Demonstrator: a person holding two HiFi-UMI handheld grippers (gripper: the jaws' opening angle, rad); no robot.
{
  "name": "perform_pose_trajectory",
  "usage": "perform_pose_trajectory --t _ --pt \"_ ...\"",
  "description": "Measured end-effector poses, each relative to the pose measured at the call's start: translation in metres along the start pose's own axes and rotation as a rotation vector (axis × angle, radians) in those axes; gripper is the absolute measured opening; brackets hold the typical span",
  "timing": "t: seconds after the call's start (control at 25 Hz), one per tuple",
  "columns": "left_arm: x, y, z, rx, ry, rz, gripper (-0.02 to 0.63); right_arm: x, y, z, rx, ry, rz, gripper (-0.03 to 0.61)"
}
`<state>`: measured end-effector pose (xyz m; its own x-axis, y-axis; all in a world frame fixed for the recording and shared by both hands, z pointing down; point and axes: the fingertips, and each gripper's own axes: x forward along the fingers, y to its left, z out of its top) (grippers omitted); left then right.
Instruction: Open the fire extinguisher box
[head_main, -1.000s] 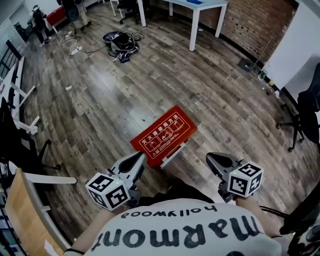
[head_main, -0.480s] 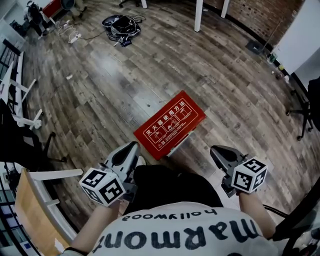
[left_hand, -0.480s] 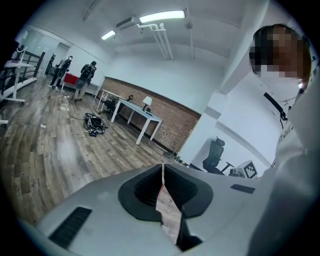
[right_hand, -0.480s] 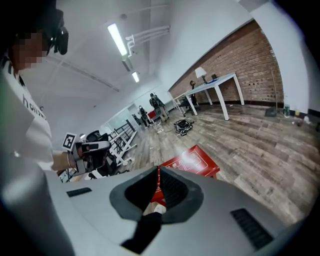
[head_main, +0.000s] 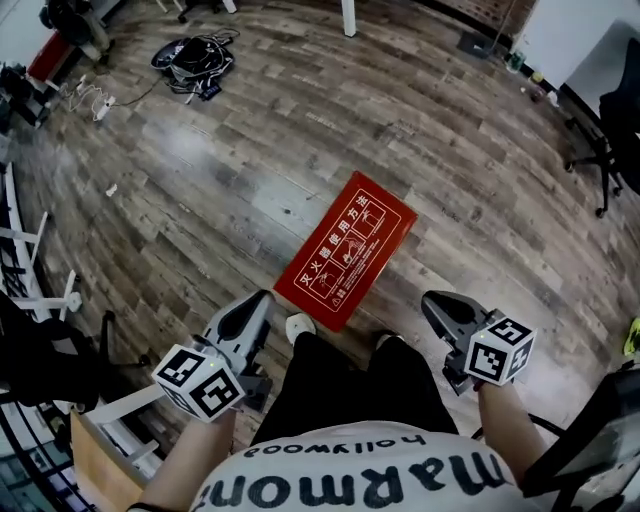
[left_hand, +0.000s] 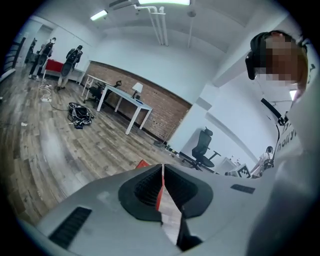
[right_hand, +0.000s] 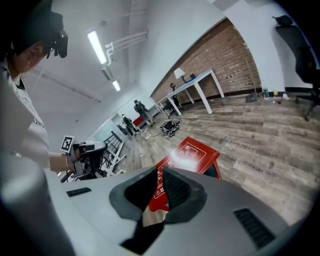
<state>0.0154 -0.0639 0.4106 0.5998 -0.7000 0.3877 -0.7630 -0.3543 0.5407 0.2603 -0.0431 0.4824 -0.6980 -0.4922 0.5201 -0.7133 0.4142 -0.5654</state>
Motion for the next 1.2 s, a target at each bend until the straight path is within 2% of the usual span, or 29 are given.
perform_pose_trajectory --t 0.16,0.32,0.36,0.44,0.48,0.64,0.8,0.92,1.2 --pt "0.007 0.022 0.002 0.013 0.054 -0.037 0.020 0.023 -0.008 -0.012 0.118 -0.054 -0.022 0.017" --pt "0.019 0.037 -0.004 0.027 0.129 -0.087 0.020 0.051 -0.021 -0.026 0.233 -0.083 0.012 0.023" --pt "0.022 0.040 -0.006 0.036 0.145 -0.090 0.020 0.059 -0.026 -0.030 0.249 -0.081 0.022 0.046" --pt "0.029 0.045 -0.008 0.049 0.166 -0.090 0.020 0.075 -0.034 -0.042 0.274 -0.060 0.048 0.137" --pt "0.032 0.045 -0.008 0.056 0.172 -0.092 0.020 0.084 -0.039 -0.050 0.286 -0.046 0.059 0.147" --pt "0.042 0.044 -0.013 0.094 0.188 -0.094 0.020 0.114 -0.066 -0.074 0.319 -0.001 0.077 0.155" --pt "0.048 0.045 -0.031 0.053 0.199 -0.083 0.020 0.133 -0.090 -0.090 0.394 -0.003 0.099 0.155" --pt "0.053 0.045 -0.049 0.058 0.223 -0.080 0.020 0.146 -0.103 -0.097 0.435 -0.014 0.120 0.155" --pt "0.074 0.035 -0.070 0.042 0.247 -0.091 0.020 0.175 -0.107 -0.104 0.513 -0.021 0.236 0.163"
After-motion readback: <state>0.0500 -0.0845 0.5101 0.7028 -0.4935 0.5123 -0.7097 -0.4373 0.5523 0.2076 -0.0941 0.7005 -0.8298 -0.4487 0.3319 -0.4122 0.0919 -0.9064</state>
